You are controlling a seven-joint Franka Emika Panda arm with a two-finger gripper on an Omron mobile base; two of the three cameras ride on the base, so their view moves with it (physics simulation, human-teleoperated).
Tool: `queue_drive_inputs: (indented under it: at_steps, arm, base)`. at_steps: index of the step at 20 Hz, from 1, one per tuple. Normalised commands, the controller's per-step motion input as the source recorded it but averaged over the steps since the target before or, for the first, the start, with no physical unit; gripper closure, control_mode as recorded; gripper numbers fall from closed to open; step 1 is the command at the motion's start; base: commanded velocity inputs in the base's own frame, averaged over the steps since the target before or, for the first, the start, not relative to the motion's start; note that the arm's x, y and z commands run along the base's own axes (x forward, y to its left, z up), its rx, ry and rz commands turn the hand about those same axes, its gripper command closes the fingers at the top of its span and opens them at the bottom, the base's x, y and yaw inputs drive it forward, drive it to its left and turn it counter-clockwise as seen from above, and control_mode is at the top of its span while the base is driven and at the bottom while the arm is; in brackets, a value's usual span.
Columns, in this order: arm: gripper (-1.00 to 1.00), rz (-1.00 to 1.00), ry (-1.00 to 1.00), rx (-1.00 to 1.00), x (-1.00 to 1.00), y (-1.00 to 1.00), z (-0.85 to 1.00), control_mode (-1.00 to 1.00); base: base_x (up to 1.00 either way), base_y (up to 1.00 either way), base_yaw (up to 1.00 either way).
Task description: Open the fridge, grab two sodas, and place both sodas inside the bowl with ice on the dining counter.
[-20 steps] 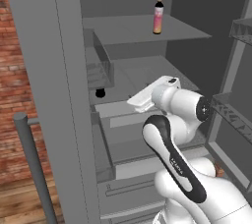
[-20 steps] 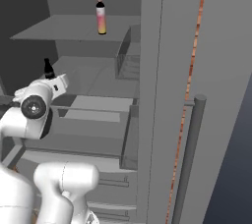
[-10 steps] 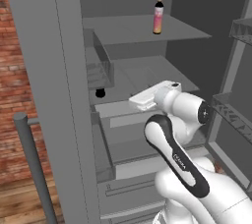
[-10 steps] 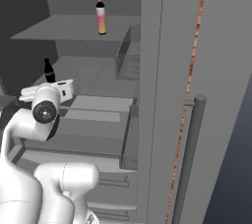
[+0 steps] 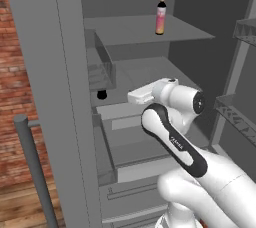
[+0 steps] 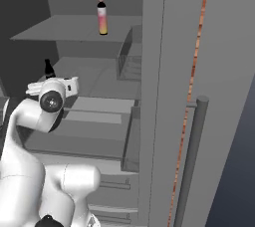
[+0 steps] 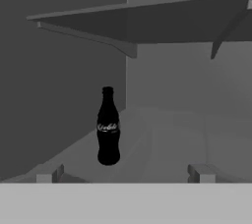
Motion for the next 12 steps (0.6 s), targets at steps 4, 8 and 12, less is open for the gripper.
queue_drive_inputs:
  at_steps: [4, 8, 12]
  arm:
    - [-1.0, 0.0, 0.02, 0.0, 0.47, 0.01, 0.0, -1.0]
    - [-1.0, 0.0, 0.0, 0.0, 0.44, 0.19, 0.0, -1.0]
    - [-1.0, 0.0, 0.0, 0.0, 0.34, 0.34, 0.0, -1.0]
  base:
    - [0.0, 0.0, 0.0]
    - [0.0, 0.0, 0.0]
    - [0.0, 0.0, 0.0]
